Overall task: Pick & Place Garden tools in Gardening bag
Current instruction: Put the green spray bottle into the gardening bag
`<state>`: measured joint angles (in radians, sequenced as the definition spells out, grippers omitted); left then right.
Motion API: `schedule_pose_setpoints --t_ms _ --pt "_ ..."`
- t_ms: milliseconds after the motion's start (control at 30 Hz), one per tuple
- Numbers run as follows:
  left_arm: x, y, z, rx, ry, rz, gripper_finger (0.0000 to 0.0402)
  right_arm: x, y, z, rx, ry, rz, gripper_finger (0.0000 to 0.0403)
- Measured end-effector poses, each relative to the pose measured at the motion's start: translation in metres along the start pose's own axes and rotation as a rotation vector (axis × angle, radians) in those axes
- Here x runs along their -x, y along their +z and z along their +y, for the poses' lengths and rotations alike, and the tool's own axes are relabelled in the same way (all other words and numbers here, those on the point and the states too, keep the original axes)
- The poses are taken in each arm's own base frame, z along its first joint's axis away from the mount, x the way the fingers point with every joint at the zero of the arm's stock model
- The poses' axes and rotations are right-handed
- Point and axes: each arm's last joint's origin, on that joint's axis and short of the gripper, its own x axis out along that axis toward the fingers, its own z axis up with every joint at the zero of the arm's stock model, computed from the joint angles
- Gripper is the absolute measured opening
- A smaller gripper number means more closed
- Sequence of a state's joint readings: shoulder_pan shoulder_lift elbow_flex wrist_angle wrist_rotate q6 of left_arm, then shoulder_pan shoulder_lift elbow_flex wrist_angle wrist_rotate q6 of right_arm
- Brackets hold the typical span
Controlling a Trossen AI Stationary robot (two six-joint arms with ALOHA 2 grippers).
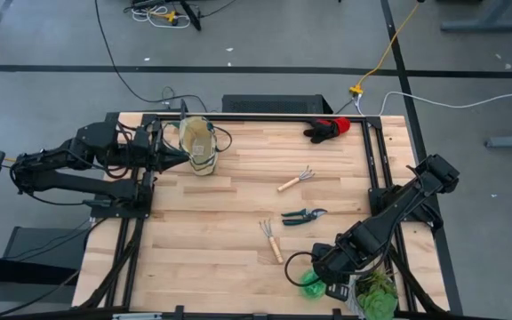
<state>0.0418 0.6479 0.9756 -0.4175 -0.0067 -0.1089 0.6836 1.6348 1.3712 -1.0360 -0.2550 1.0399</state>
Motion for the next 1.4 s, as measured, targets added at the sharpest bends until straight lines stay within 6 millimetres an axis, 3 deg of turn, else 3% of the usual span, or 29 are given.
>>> schedule_pose_setpoints --t_ms 600,1400 --pt "0.000 0.000 0.000 0.000 0.000 -0.001 0.0003 0.046 0.027 -0.010 0.000 0.010 -0.016 0.0055" --pt "0.000 0.000 0.000 0.003 0.000 -0.001 0.0003 0.090 0.069 -0.058 0.074 -0.076 -0.084 0.0055"
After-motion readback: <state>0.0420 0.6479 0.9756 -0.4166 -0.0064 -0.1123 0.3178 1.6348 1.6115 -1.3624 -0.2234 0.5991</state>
